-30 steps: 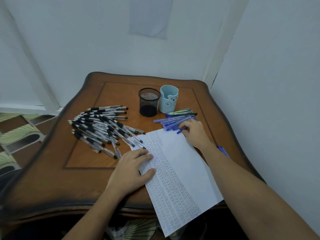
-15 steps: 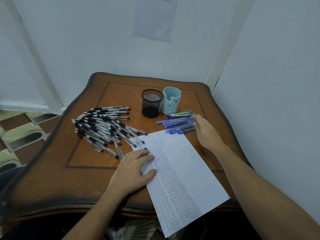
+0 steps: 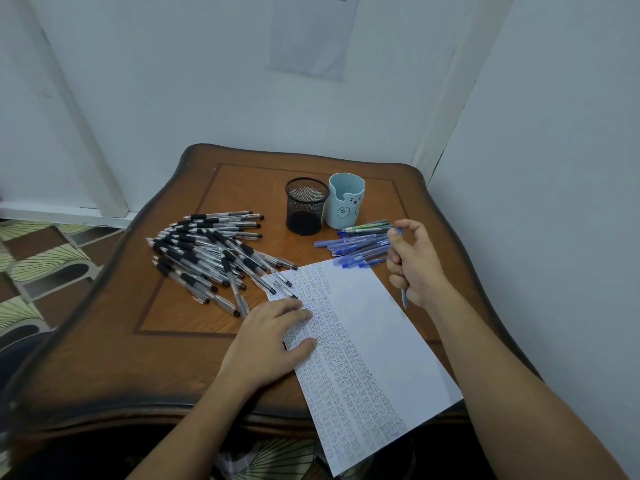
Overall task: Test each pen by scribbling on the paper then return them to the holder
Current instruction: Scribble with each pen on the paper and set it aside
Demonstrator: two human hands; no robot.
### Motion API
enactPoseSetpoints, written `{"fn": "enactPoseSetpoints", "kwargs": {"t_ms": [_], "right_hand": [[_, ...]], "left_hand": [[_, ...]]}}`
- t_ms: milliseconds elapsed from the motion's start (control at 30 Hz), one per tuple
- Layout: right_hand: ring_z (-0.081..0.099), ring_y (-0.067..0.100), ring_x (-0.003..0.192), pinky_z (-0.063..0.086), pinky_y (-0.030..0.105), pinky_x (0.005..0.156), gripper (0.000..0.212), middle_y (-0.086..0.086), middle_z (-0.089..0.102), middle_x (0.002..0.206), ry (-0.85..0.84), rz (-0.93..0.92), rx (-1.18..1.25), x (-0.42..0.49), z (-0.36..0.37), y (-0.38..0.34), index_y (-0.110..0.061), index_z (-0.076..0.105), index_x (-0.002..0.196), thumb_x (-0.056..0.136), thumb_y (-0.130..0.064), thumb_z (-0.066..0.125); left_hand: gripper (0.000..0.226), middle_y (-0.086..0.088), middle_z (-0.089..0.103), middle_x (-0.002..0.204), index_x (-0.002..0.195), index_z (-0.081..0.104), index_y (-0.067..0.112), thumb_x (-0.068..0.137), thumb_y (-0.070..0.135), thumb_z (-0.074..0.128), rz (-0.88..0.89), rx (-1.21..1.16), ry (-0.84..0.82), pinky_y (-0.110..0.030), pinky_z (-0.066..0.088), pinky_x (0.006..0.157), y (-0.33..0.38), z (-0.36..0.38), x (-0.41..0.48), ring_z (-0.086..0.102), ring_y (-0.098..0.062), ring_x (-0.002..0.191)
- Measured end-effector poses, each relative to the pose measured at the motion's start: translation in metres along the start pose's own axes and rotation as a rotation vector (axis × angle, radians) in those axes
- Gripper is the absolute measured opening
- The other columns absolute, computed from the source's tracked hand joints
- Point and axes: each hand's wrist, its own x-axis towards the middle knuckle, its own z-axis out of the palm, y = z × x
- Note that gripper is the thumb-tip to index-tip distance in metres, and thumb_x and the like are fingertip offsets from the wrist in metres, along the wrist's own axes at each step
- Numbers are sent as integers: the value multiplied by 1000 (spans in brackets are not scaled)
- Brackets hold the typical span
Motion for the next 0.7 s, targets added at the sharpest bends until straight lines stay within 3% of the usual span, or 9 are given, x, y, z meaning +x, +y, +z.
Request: {"fn": "enactPoseSetpoints", "kwargs": {"t_ms": [200, 300, 367, 400, 467, 533, 633, 700], "right_hand": [[28, 11, 46, 26, 22, 40, 24, 5, 40, 59, -29, 3, 107, -1, 6, 8, -29, 55, 117, 102, -11, 52], [43, 12, 43, 45, 26, 48, 20, 5, 41, 48, -10, 22, 239, -1, 11, 9, -10, 65, 110, 103, -6, 47], [58, 18, 54, 54, 32, 66, 35, 8, 58, 54, -30, 69, 351, 0, 14, 12, 0, 67, 95, 105, -18, 39], [59, 18, 59, 53, 32, 68, 46, 9, 63, 62, -41, 94, 351, 0, 16, 14, 0, 67, 91, 107, -28, 34], [54, 17, 57, 48, 29, 56, 67, 12, 61, 66, -68, 116, 228, 0, 18, 21, -1, 69, 89, 107, -48, 25], [58, 16, 56, 44, 26, 50, 74, 14, 66, 69, -111, 102, 78, -1, 22, 32, -3, 72, 93, 101, -58, 22], [60, 15, 60, 42, 21, 48, 51, 10, 69, 73, -182, 8, -9, 0, 28, 47, -7, 71, 87, 91, -53, 48], [46, 13, 56, 34, 22, 49, 35, 3, 55, 60, -202, -46, -18, 2, 33, 53, -13, 56, 73, 80, -46, 66]], "left_hand": [[57, 14, 56, 128, 122, 66, 31, 81, 66, 47, 1, -9, 8, -27, 29, 101, 0, 0, 0, 48, -6, 121], [57, 13, 56, 128, 122, 66, 31, 81, 66, 47, 2, -9, 15, -26, 28, 101, 0, 0, 0, 48, -6, 120], [57, 14, 56, 128, 122, 66, 31, 81, 65, 46, 9, -6, 16, -24, 26, 101, 1, -1, 0, 47, -5, 120], [57, 14, 56, 128, 122, 66, 31, 81, 65, 46, 12, -5, 17, -24, 26, 100, 1, -1, 0, 47, -4, 120], [56, 13, 57, 127, 121, 66, 30, 81, 64, 47, 18, -7, 22, -25, 27, 100, 2, -2, 0, 48, -5, 119], [55, 13, 57, 127, 121, 66, 31, 81, 64, 48, 16, -10, 24, -26, 28, 101, 1, -1, 0, 48, -5, 119], [54, 13, 57, 126, 121, 66, 31, 81, 64, 48, 15, -12, 25, -27, 29, 102, 0, 0, 0, 48, -5, 119], [53, 13, 57, 126, 120, 66, 31, 82, 63, 49, 19, -16, 28, -28, 31, 102, 0, 0, 0, 48, -5, 119]]}}
